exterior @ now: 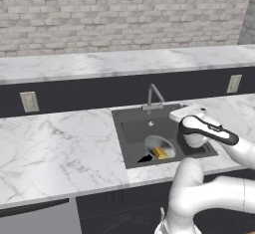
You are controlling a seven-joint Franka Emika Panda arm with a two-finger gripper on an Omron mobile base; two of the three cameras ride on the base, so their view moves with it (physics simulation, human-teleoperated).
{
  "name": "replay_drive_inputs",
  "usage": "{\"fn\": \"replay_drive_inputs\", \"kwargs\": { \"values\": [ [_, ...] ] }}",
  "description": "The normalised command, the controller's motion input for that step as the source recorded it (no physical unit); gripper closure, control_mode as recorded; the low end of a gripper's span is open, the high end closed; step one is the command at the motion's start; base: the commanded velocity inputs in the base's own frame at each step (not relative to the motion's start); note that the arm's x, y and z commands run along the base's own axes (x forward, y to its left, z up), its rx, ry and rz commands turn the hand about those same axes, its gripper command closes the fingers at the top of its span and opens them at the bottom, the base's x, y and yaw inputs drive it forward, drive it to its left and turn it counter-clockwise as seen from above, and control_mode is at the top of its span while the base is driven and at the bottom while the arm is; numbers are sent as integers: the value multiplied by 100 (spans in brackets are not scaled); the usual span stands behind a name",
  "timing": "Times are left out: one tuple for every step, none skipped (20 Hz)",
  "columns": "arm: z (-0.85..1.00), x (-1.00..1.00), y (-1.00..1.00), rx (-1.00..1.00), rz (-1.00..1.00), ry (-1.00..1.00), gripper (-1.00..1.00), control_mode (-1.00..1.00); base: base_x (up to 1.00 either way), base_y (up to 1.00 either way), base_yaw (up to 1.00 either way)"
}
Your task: Pick the pan and sponge and place them into the sink. Then turn on the water.
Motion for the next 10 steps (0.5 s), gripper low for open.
{"fn": "replay_drive_inputs", "kwargs": {
  "values": [
    [-12, 20, 0, 0, 3, -1, -100, -100, 0, 0, 0],
    [-14, 21, 0, 0, 2, -3, -100, -100, 0, 0, 0],
    [-12, 23, 0, 0, 2, -4, -100, -100, 0, 0, 0],
    [-10, 23, 0, 0, 1, -7, -100, -100, 0, 0, 0],
    [-11, 23, 0, 0, 1, -9, -100, -100, 0, 0, 0],
    [-11, 22, 1, 0, 0, -10, -100, -100, 0, 0, 0],
    [-14, 19, 2, 0, 0, -10, -100, -100, 0, 0, 0],
    [-16, 19, 1, 0, 1, -10, -100, -100, 0, 0, 0],
    [-15, 18, 3, 0, 1, -11, -100, -100, 0, 0, 0],
    [-17, 20, 3, 0, 1, -10, -100, -100, 0, 0, 0]
  ]
}}
